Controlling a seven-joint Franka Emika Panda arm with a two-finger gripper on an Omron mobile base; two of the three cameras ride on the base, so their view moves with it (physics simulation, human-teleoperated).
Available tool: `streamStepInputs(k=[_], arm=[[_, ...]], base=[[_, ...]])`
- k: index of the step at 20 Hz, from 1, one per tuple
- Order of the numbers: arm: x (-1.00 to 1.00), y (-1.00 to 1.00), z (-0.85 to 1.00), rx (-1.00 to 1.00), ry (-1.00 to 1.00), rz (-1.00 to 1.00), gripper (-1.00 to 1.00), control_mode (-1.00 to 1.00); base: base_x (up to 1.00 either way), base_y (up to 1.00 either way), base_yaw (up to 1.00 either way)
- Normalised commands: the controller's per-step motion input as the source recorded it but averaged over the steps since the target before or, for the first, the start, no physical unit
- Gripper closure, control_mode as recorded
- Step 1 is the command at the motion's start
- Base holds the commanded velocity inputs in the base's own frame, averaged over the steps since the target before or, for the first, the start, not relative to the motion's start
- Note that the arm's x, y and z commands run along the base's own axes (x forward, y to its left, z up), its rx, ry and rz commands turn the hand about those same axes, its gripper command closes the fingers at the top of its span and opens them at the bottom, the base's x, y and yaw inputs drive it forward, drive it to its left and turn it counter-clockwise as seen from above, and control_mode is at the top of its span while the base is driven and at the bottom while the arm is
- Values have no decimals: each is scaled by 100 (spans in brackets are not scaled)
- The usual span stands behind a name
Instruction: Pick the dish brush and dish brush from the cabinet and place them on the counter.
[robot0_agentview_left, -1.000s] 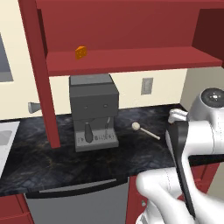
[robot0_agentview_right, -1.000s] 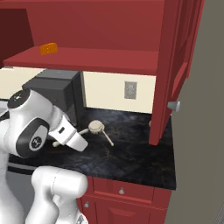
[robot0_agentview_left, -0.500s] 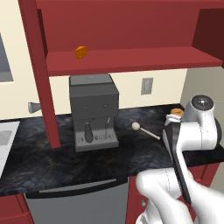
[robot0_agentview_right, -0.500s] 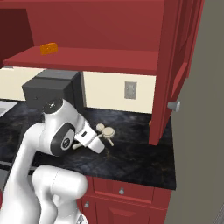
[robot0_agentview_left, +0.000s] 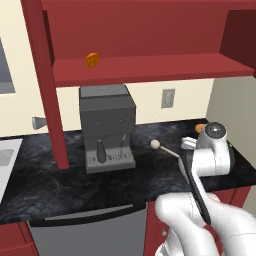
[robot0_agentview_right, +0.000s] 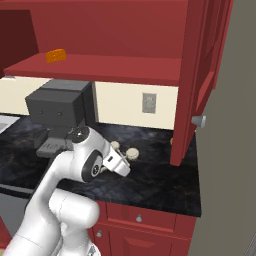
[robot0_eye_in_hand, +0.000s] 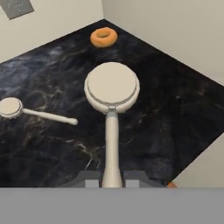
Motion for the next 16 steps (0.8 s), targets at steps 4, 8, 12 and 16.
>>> streamStepInputs(k=[4,8,12,16], arm=[[70,-27,-43,-1,5,0,100,-100],[38,-39,-31,5,1,1,100,-100],[40,-31,-22,4,0,2,100,-100],[34,-13,-23,3,3,4,100,-100]], base=[[0,0,0],[0,0,0],[0,0,0],[0,0,0]])
